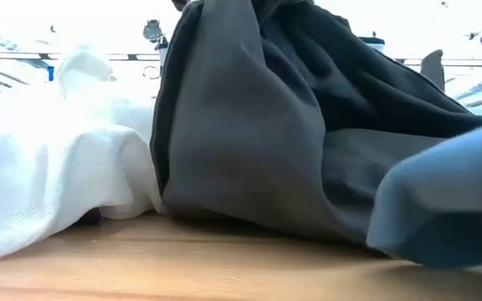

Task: Sort clothes
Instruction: Put the black shorts into the blue laundry organizer

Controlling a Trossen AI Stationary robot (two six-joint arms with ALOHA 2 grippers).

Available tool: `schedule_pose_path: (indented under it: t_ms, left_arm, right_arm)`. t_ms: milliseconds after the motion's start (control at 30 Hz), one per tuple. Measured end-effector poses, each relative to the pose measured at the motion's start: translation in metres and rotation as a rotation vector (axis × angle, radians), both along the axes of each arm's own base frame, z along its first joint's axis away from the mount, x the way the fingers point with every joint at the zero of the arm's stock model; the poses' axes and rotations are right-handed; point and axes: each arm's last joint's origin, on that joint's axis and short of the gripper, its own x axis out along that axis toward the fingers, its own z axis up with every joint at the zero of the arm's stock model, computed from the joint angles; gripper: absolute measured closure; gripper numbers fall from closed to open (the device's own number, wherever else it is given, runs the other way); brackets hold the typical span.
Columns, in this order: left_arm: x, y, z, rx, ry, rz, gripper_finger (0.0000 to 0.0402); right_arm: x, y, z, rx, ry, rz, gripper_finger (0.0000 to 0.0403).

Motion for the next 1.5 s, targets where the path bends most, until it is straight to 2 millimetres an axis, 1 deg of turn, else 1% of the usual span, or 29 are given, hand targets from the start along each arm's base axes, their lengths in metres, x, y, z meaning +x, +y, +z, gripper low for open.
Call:
schedule_pose_path:
  t_ms: [67,133,200,267,467,600,733,867,1000,1067,1167,1300,1500]
  left_arm:
    - [0.001,0.0,-0.001,0.04,-0.005,-0.005,0.0262]
    - [0.002,0.0,0.0,0.13,-0.016,-0.022,0.0262]
    - [0.002,-0.001,0.001,0.227,-0.03,-0.042,0.0262]
    - [0.002,-0.001,0.001,0.271,-0.032,-0.052,0.0262]
    - [0.002,-0.004,-0.002,0.24,-0.015,-0.112,0.0262]
    - [0.002,-0.006,-0.001,0.233,-0.027,-0.119,0.0262]
    - [0.006,-0.002,-0.005,0.141,-0.012,-0.079,0.0262]
    - [0.013,0.0,-0.016,0.032,0.034,-0.041,0.0262]
    - [0.019,0.006,-0.024,-0.152,0.066,0.017,0.0262]
    - [0.02,0.01,-0.024,-0.251,0.075,0.015,0.0262]
    - [0.022,0.016,-0.024,-0.353,0.092,-0.012,0.0262]
    - [0.025,0.02,-0.027,-0.427,0.126,-0.066,0.0262]
    - [0.031,0.018,-0.038,-0.426,0.168,-0.096,0.0262]
  right_arm:
    - [0.0,0.001,-0.001,0.014,0.007,0.014,0.0403]
    - [0.001,0.001,-0.003,0.025,0.025,0.027,0.0403]
    - [0.001,0.002,-0.007,0.015,0.059,0.029,0.0403]
    - [0.002,0.0,-0.013,0.01,0.092,0.015,0.0403]
    - [0.0,0.001,-0.044,0.091,0.195,-0.025,0.0403]
    - [0.003,0.005,-0.057,0.156,0.186,-0.006,0.0403]
    - [0.009,0.008,-0.061,0.157,0.134,0.029,0.0403]
    - [0.011,0.008,-0.06,0.137,0.112,0.06,0.0403]
    - [0.011,0.009,-0.06,0.129,0.114,0.068,0.0403]
    - [0.011,0.008,-0.06,0.128,0.117,0.068,0.0403]
    - [0.011,0.008,-0.06,0.123,0.123,0.07,0.0403]
    - [0.011,0.008,-0.06,0.109,0.127,0.084,0.0403]
    - [0.012,0.007,-0.06,0.103,0.122,0.093,0.0403]
